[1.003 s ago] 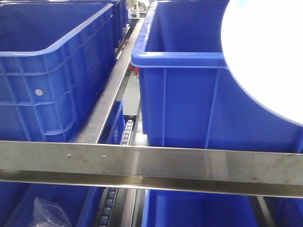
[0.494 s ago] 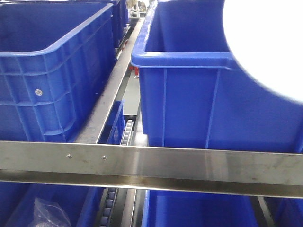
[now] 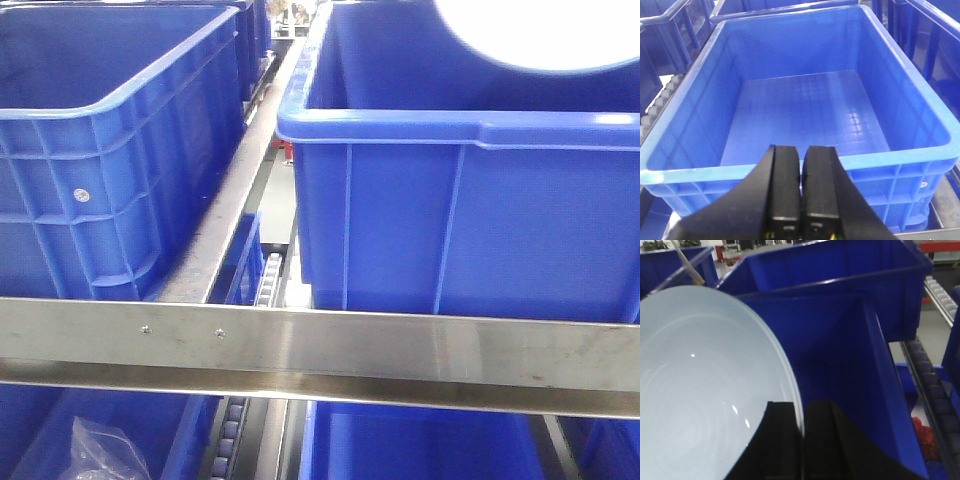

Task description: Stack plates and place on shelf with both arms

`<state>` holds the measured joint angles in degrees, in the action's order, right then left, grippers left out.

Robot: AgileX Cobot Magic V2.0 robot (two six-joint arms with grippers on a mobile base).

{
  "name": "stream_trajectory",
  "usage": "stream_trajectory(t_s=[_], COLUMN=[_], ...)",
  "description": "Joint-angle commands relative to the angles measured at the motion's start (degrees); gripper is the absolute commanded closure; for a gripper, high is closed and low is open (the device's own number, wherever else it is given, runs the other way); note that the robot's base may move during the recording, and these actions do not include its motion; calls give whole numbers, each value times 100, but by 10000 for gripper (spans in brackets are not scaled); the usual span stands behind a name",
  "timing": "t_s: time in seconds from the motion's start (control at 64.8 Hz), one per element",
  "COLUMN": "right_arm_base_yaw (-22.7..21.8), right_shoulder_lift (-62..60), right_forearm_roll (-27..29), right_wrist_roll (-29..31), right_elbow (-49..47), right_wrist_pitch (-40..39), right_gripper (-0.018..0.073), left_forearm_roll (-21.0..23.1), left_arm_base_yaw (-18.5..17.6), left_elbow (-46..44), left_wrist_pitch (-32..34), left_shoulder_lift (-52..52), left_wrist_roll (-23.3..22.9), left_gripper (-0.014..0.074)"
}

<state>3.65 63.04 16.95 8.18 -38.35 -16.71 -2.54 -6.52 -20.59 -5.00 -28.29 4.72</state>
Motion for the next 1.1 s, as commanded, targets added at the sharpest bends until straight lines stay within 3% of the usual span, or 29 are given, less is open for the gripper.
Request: stream_trajectory(t_s=[0.0, 0.216, 0.417, 0.509, 0.694, 0.91, 1.08], right_arm_base_yaw=[-21, -21, -21, -21, -21, -21, -31], right_shoulder_lift=[380, 1052, 1082, 1029, 758, 14, -977], right_forearm_roll=[-8, -8, -8, -8, -8, -8, -8], right_wrist_roll=[14, 14, 14, 14, 14, 111, 302], right_elbow=[-423, -763, -947, -984, -960, -941, -395], right_wrist_pitch=[-741, -623, -363, -298, 183, 1002, 1273], right_gripper=[503, 477, 231, 190, 266, 517, 510], left_forearm_roll=[13, 13, 13, 13, 13, 13, 13], left_arm_base_yaw=[10, 10, 10, 10, 10, 10, 10], left_elbow=[-164, -164, -164, -164, -164, -164, -164], left_wrist_pitch=[462, 462, 462, 462, 462, 462, 462], left_shoulder_lift=[-53, -53, -53, -53, -53, -53, -53], left_wrist_roll=[-49, -49, -49, -49, -49, -49, -49], left_gripper=[514, 514, 514, 514, 514, 514, 514])
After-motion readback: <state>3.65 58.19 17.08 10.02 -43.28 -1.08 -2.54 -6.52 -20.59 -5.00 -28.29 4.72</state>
